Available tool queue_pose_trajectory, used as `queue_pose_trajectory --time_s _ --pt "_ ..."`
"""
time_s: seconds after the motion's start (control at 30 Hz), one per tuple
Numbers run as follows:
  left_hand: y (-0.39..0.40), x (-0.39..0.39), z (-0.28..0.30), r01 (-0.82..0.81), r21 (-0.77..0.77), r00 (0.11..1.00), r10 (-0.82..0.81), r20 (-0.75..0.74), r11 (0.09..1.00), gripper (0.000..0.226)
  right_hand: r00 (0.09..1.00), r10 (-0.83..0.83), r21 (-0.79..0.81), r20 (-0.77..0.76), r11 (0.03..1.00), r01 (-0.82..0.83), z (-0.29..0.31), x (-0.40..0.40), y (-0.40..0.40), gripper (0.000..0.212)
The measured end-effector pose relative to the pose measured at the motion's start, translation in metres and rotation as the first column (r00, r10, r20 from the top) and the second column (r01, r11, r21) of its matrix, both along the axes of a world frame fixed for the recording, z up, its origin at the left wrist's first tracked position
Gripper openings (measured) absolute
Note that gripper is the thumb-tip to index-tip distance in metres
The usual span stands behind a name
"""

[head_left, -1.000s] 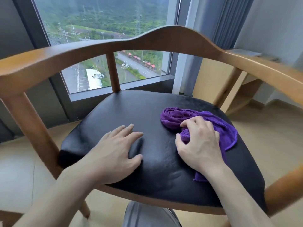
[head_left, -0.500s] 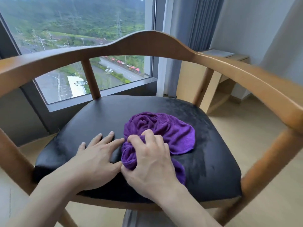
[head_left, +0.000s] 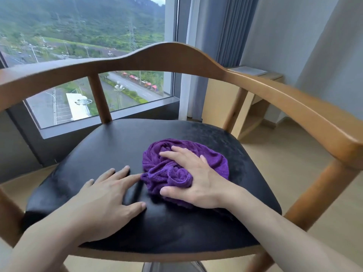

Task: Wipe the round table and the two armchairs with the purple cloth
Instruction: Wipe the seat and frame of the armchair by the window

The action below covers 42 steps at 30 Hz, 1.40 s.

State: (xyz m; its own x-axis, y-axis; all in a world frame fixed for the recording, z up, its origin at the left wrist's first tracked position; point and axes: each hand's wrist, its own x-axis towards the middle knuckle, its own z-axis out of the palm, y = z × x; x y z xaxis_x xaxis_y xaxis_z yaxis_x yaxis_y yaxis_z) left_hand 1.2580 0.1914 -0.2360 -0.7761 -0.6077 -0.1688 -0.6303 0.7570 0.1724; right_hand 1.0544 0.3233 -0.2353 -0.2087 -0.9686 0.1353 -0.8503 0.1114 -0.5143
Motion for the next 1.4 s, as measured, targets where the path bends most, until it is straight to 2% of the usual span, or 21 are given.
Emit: queue_pose_trajectory --time_s 0.13,0.33,0.53,0.6,0.73,0.83,0.93,1.07,1.13,1.23,1.33,1.4 --pt "0.004 -0.001 0.0 -0.003 -0.014 1.0 0.002 -0.007 1.0 0.071 0.991 -0.01 -0.082 -0.135 0.997 -0.001 -0.005 0.003 -0.009 0.064" --pt "0.007 -0.009 0.004 0.006 -0.002 1.0 -0.006 -0.03 1.0 0.071 0.994 0.023 -0.09 -0.108 0.995 -0.033 -0.011 -0.026 -0.043 0.06" --pt "0.017 -0.008 0.001 0.058 -0.001 0.995 -0.058 -0.078 0.998 0.061 0.939 -0.314 -0.063 -0.14 0.949 0.308 -0.007 -0.07 -0.101 0.053" --pt "0.02 -0.008 -0.001 0.059 -0.016 0.995 -0.06 -0.082 0.998 0.06 0.929 -0.353 -0.043 -0.115 0.936 0.35 -0.006 -0.062 -0.109 0.054" --pt "0.02 -0.009 -0.002 0.05 -0.021 0.998 -0.051 -0.048 0.999 0.069 0.972 -0.234 -0.081 -0.038 0.97 0.23 -0.01 -0.029 -0.09 0.056" --pt "0.02 -0.009 -0.003 0.046 -0.019 0.998 -0.047 -0.048 0.999 0.071 0.986 -0.094 -0.11 -0.138 0.991 0.079 -0.014 -0.014 -0.067 0.05" --pt "0.019 -0.01 -0.002 0.05 -0.018 0.997 -0.051 -0.05 0.999 0.07 0.966 -0.058 -0.093 -0.251 0.995 0.035 -0.01 -0.014 -0.059 0.061" --pt "0.019 -0.014 0.001 0.054 -0.022 0.997 -0.055 -0.046 0.998 0.07 0.998 0.016 0.008 -0.064 1.0 -0.015 0.001 -0.022 -0.062 0.068" --pt "0.019 -0.014 0.002 0.067 -0.034 0.997 -0.069 -0.047 0.997 0.071 0.998 0.015 -0.013 -0.061 1.0 -0.016 0.001 -0.023 -0.064 0.06" --pt "0.018 -0.012 0.002 0.071 -0.028 0.996 -0.073 -0.055 0.997 0.072 0.981 -0.007 -0.003 -0.196 1.0 0.006 -0.002 -0.026 -0.069 0.061" --pt "0.018 -0.011 0.003 0.066 -0.038 0.996 -0.068 -0.058 0.997 0.07 0.98 -0.025 0.014 -0.198 0.999 0.028 0.0 -0.044 -0.08 0.064" --pt "0.019 -0.009 0.003 0.075 -0.05 0.995 -0.079 -0.069 0.996 0.066 0.973 -0.102 0.012 -0.207 0.994 0.107 0.002 -0.065 -0.088 0.063"
